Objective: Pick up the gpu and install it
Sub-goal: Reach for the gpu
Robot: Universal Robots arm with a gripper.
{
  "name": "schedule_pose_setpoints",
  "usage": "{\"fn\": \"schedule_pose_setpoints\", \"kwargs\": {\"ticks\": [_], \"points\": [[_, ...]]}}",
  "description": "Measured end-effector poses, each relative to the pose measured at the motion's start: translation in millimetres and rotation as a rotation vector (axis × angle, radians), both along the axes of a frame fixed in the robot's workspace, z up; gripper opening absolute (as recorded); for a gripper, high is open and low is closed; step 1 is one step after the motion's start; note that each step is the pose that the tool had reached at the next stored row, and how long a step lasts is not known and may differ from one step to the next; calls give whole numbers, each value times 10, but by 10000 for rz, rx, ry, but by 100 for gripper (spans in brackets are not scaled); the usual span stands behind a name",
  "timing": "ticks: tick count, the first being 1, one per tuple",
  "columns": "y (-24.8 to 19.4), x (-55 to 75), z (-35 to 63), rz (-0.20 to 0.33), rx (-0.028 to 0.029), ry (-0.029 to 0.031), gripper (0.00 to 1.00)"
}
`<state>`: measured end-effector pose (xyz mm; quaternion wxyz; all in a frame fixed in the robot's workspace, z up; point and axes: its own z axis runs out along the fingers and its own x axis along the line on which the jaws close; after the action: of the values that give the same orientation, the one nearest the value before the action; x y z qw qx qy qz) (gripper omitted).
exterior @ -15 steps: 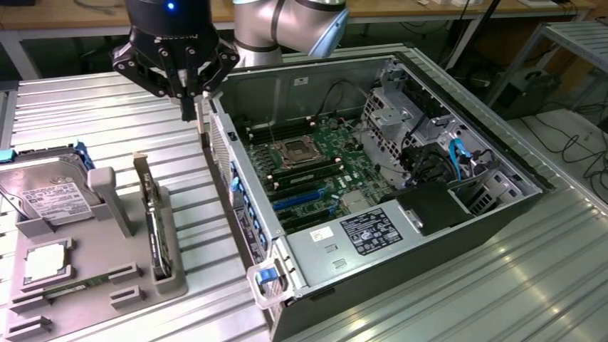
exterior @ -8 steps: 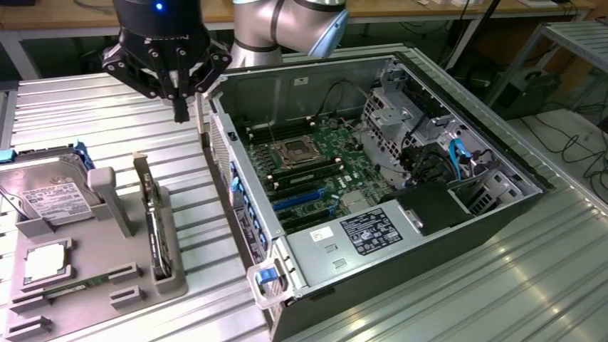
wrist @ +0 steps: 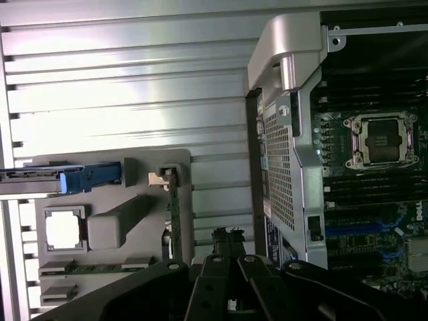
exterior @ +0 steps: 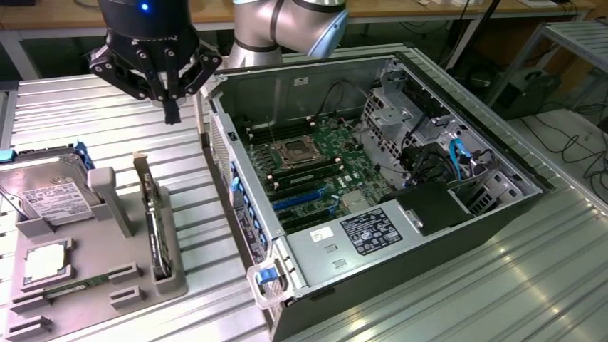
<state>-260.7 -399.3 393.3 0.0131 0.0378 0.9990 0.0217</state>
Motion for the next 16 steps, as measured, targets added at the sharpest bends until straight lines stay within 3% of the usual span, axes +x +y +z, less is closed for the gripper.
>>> {"fn": "schedule_pose_setpoints", "kwargs": {"ticks": [16], "points": [[-2, -182, 0, -1, 0, 1, 11]]}}
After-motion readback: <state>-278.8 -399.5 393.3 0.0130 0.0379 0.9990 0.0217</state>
